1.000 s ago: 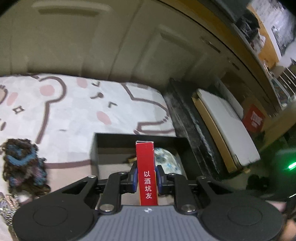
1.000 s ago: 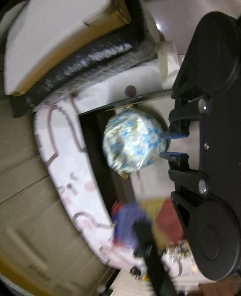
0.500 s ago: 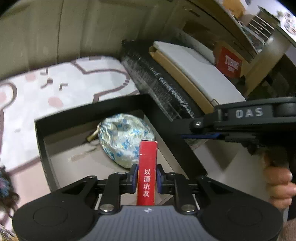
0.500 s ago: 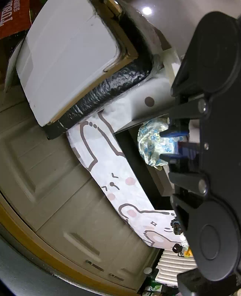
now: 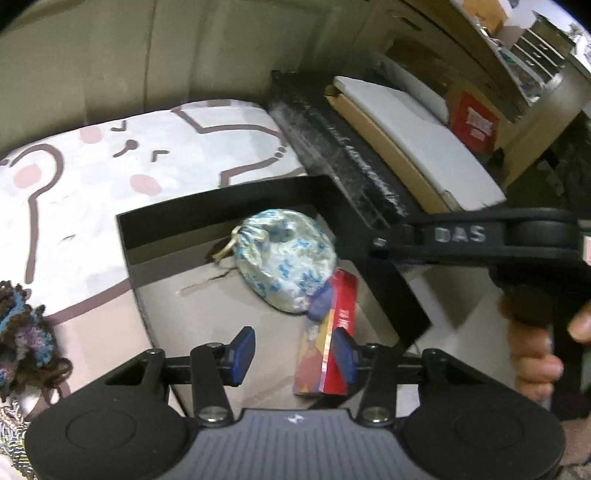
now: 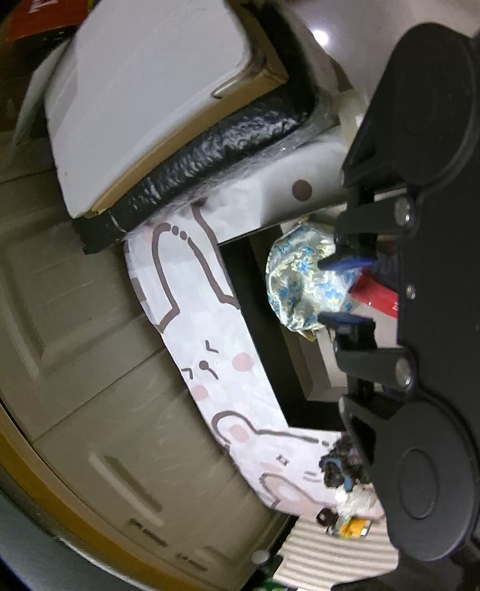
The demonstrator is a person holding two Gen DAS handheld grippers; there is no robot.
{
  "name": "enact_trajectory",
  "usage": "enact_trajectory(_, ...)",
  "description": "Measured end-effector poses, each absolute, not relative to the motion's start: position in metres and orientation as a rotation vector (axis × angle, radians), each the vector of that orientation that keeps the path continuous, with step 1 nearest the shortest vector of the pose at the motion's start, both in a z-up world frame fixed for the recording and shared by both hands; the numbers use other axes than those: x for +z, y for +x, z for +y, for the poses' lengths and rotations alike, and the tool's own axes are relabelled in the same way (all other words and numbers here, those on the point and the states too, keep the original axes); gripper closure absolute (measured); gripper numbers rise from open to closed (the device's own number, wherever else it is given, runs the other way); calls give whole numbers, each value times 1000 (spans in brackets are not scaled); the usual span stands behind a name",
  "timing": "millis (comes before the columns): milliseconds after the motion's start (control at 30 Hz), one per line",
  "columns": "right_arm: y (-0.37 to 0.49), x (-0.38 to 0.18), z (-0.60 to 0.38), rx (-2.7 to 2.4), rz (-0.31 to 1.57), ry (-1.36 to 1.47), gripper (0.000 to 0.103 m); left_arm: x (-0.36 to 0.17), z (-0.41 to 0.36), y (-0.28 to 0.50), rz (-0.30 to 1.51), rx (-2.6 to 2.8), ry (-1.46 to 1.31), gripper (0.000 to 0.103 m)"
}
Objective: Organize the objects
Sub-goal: 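Lower pouch into black box and open right tool, then lower book box into black box beside pouch and open left tool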
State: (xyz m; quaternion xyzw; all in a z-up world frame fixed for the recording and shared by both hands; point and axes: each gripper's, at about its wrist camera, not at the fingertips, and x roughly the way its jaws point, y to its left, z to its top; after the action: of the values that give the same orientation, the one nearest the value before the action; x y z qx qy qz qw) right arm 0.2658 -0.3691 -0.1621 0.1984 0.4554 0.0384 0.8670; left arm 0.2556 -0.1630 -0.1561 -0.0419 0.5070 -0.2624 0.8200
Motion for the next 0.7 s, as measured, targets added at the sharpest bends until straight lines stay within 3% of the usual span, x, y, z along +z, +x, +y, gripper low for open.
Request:
enact_trajectory(200, 272, -167, -359, 59, 984, 363, 67, -163, -181, 252, 1115, -587, -64, 57)
enact_trajectory(300, 277, -176, -351, 69, 1009, 315, 68, -173, -192, 250, 1155, -583, -15, 72)
enact_trajectory(333, 278, -179, -348, 74, 1022, 291, 70, -176, -195, 250, 1168, -585, -2, 80)
enact_trajectory(367, 279, -181, -346, 81, 1034, 271, 76, -176, -196, 249, 1165, -581, 16, 81)
enact_trajectory(700, 266, -165, -340, 99, 1114, 184, 77, -172, -188, 242, 1127, -660, 98, 78)
